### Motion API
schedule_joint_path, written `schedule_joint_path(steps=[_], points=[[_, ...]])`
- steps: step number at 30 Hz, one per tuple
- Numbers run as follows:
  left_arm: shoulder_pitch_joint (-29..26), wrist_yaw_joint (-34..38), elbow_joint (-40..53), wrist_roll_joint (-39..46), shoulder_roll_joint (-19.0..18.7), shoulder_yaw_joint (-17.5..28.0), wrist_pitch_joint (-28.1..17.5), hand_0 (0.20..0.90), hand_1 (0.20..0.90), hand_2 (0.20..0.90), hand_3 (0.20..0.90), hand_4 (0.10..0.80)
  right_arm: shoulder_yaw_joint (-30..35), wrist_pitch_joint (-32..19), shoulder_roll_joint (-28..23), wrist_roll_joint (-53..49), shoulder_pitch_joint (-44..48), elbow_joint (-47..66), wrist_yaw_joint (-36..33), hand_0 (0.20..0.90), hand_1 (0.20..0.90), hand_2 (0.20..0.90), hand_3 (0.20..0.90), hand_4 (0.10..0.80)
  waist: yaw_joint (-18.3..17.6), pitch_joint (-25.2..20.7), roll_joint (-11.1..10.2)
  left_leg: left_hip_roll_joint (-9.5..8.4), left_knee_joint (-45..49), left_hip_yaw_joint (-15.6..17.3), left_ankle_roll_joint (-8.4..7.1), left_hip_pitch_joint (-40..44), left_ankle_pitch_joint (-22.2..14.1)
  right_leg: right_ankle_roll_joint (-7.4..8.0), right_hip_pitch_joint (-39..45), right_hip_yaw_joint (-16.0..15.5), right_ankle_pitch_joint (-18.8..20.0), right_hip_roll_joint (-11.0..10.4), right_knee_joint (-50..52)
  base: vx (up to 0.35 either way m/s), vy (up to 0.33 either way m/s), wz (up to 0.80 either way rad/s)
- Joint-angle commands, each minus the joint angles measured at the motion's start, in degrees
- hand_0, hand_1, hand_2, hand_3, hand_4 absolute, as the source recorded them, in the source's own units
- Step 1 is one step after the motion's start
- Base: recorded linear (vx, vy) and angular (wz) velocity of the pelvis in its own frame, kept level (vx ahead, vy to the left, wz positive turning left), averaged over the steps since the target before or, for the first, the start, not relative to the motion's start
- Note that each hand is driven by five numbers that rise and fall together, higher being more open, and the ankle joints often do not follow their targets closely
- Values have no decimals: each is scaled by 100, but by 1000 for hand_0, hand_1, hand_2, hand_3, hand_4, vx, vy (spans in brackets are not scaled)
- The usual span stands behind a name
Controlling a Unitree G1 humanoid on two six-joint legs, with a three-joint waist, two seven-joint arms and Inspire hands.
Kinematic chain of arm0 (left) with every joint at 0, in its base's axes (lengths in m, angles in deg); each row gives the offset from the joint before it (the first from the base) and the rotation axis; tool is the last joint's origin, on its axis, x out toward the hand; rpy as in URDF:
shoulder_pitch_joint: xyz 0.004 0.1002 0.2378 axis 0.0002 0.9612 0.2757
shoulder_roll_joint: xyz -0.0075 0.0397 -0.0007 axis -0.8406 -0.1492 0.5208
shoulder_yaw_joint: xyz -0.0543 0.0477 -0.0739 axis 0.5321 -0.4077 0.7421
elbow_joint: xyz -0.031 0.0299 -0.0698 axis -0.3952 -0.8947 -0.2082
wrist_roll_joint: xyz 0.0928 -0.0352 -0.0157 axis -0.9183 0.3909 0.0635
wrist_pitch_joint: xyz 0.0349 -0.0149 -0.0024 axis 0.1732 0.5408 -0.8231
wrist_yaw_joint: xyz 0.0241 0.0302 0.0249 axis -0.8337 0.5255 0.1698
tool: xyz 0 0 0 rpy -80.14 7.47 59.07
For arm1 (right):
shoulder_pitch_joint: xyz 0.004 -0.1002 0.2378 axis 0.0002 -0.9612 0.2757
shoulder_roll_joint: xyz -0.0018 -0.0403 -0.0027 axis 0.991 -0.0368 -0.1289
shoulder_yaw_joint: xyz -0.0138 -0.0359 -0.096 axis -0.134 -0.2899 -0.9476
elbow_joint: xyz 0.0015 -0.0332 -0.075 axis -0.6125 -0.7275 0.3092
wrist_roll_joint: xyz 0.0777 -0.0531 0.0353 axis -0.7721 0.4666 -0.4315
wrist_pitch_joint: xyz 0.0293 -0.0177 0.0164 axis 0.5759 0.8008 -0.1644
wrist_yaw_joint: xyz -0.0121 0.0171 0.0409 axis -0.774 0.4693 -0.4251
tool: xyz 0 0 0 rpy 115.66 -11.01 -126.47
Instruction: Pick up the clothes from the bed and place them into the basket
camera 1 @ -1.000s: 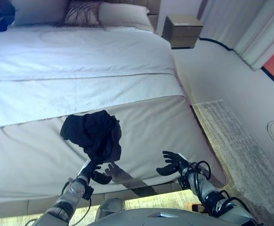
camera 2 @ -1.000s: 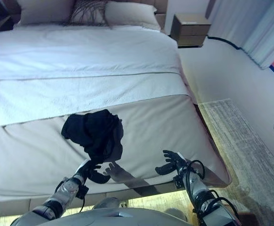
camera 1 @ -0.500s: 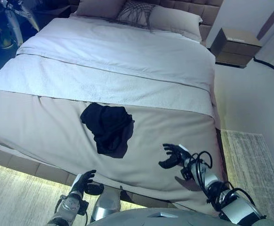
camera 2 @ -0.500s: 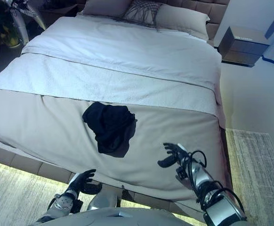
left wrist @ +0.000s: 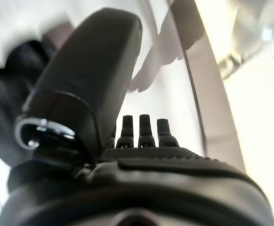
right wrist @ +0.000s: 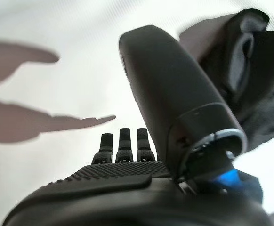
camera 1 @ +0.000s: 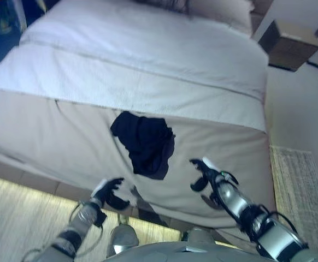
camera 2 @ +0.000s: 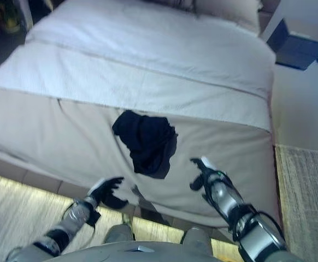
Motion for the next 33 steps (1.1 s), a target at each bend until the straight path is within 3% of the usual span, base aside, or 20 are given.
schedule_joint_path(steps=[1,7,16,21,26,32,33], points=[[124,17,146,39,116,-141,-160,900,900,900,900,800,93,-516,-425,521,1237,157,-685,900,900,900,900,800,383,246,-35,46,554,48,-164,-351,-527,0,-440,105,331,0,418,-53,-72,26],[536,51,166,-4,-1,-71,-247,900,900,900,900,800,-362,-795,-890,784,2051,156,-801,900,900,900,900,800,844,554,39,21,908,-331,-268,-881,-482,-117,-597,-180,313,-2,474,23,-47,14],[679,-110,594,128,-290,-57,-567,900,900,900,900,800,-662,-806,-908,515,3051,-374,-766,900,900,900,900,800,1363,953,239,-185,1202,-716,-242,-1620,-447,-170,-1111,-564,337,-84,759,12,-23,19],[688,30,741,246,-362,-27,-593,900,900,900,900,800,-715,-360,-795,367,3218,-567,-400,900,900,900,900,800,1469,1086,254,-257,1393,-799,-232,-1848,-633,-84,-1346,-538,182,-129,1030,73,-40,11],[687,84,1145,425,-395,27,-632,900,900,900,900,800,-653,887,-648,429,3164,-1140,610,900,900,900,900,800,1537,1212,342,-291,1553,-866,-216,-2135,-643,-115,-1589,-593,128,-178,1205,-19,-2,10],[715,201,1519,424,-473,-68,-417,900,900,900,900,800,-532,1189,-581,483,2957,-1477,1027,900,900,900,900,800,1607,1306,378,-327,1938,-954,-206,-2255,-795,-171,-1597,-624,0,-269,1459,-2,-9,1],[719,217,1571,406,-497,-84,-377,900,900,900,900,800,-493,1277,-581,396,2944,-1525,953,509,509,509,444,344,1620,1317,386,-324,2020,-970,-205,-2273,-825,-175,-1589,-627,-24,-289,1526,27,-33,2]])
